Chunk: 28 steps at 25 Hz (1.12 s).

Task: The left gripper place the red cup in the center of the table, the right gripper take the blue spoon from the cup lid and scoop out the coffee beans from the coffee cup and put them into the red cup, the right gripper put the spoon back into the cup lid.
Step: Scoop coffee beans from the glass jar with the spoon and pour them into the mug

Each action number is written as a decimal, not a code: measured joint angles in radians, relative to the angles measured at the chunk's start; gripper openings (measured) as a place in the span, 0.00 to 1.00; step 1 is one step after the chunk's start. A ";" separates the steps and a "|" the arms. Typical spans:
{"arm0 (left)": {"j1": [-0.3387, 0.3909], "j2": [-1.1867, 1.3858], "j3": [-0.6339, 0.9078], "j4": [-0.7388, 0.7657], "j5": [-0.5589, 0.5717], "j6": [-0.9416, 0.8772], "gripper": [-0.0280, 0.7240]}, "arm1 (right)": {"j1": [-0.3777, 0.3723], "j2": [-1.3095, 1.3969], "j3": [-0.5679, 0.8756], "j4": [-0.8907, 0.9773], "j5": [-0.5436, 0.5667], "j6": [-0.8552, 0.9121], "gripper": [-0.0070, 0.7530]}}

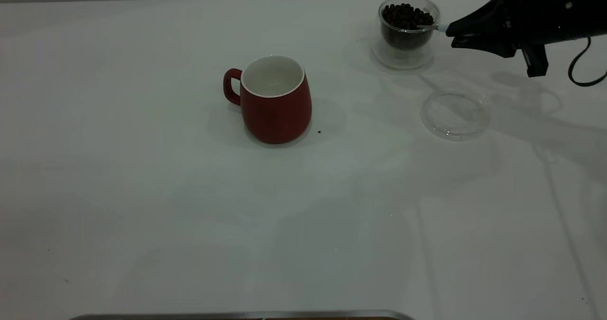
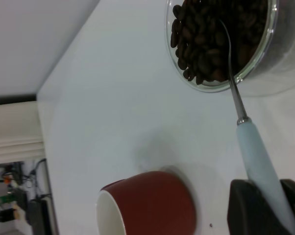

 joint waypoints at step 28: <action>0.000 0.000 0.000 0.000 0.000 0.000 0.82 | -0.081 0.048 -0.019 0.001 0.241 0.026 0.16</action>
